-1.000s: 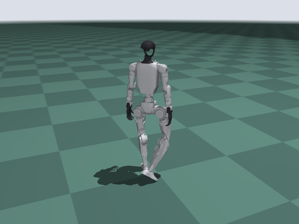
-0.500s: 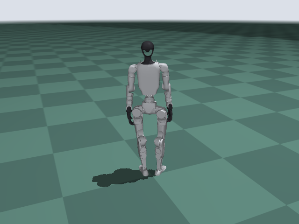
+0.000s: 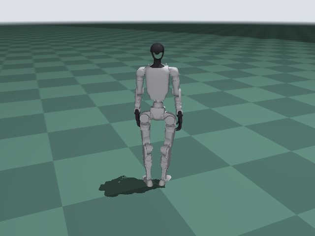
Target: In place motions
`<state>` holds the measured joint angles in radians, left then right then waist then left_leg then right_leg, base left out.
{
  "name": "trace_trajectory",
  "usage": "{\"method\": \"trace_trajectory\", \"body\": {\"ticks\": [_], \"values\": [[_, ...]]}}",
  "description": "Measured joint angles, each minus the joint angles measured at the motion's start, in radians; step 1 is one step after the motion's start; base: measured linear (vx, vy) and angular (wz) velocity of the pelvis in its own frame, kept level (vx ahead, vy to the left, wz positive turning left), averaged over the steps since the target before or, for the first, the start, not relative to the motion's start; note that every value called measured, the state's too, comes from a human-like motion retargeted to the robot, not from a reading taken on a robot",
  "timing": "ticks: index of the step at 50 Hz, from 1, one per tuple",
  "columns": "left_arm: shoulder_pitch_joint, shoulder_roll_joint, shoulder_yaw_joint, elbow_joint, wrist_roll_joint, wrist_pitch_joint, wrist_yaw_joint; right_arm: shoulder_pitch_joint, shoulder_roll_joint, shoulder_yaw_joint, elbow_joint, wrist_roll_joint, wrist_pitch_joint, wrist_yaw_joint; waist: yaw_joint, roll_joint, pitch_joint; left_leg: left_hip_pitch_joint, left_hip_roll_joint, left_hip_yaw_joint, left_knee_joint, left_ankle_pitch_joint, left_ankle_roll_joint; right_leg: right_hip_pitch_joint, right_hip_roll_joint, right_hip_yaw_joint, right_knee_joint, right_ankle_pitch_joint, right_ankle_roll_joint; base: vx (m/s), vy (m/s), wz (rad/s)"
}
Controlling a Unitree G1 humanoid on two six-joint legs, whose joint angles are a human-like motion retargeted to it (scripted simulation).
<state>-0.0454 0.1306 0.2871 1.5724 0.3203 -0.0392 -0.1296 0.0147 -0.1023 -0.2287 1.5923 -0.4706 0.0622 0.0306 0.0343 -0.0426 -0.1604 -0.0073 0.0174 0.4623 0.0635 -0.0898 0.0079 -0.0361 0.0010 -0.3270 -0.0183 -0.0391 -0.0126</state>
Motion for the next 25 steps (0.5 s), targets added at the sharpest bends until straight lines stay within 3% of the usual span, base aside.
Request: {"method": "trace_trajectory", "body": {"ticks": [13, 25], "values": [[0.021, -0.022, -0.021, 0.02, 0.025, -0.002, 0.021, -0.002, -0.004, 0.001, -0.009, 0.0, -0.011, -0.001, 0.011, 0.0, 0.032, 0.007, -0.016, 0.014, -0.016, 0.013, 0.018, -0.014, -0.013, 0.021, 0.009, 0.029, 0.007, -0.01, 0.05, -0.06], [0.028, -0.01, 0.008, 0.066, 0.026, 0.007, 0.044, -0.026, 0.004, 0.051, -0.039, 0.003, -0.021, 0.004, 0.002, 0.0, 0.094, -0.013, -0.026, 0.03, -0.036, 0.037, 0.041, -0.074, -0.046, 0.061, 0.075, 0.047, 0.052, -0.07, 0.07, -0.15]]}}
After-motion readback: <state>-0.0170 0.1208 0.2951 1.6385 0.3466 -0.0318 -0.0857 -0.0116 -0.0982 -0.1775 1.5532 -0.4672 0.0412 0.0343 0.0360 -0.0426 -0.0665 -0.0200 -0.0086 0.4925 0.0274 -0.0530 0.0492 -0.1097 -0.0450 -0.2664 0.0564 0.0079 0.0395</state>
